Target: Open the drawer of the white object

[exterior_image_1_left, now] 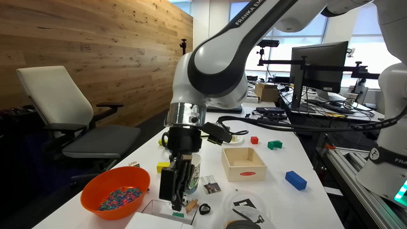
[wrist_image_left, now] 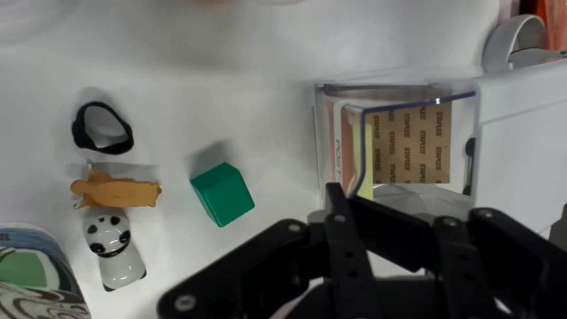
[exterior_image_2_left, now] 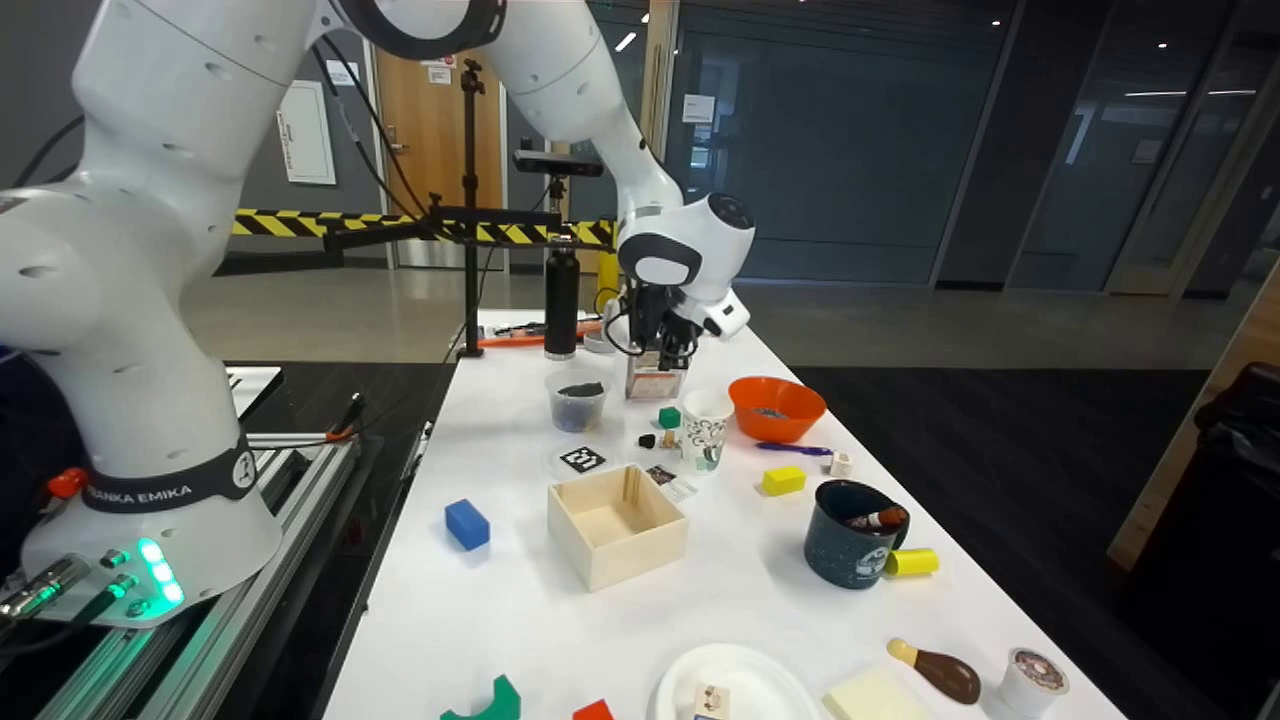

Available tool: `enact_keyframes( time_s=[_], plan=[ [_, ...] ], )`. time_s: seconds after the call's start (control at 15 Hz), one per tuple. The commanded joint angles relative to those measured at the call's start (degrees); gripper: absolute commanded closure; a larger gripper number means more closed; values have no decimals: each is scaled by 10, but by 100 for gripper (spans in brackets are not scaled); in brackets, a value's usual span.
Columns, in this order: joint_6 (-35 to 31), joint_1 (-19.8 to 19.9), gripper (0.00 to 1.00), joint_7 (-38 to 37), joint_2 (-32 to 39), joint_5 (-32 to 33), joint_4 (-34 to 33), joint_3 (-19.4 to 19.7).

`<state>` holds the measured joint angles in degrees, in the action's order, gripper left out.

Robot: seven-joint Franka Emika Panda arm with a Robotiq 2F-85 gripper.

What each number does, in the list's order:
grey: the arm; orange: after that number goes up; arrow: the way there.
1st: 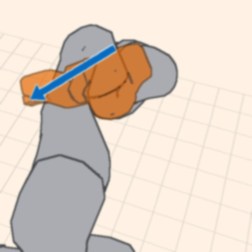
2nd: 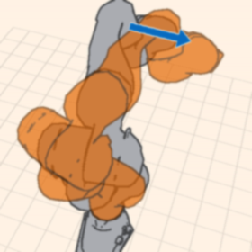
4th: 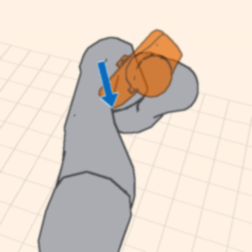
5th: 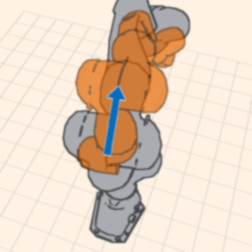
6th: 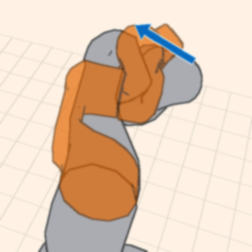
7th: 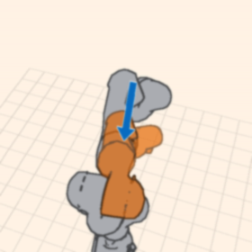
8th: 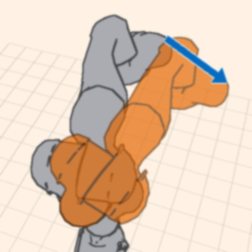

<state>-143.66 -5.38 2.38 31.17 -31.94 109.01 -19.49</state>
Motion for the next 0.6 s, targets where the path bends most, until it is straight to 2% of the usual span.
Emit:
enact_keyframes(
  time_s=[0.0,0.53],
  plan=[
    [-6,18,99,26,12,-36,7,-4],
    [-6,21,99,9,68,-17,-4,25]
  ],
)
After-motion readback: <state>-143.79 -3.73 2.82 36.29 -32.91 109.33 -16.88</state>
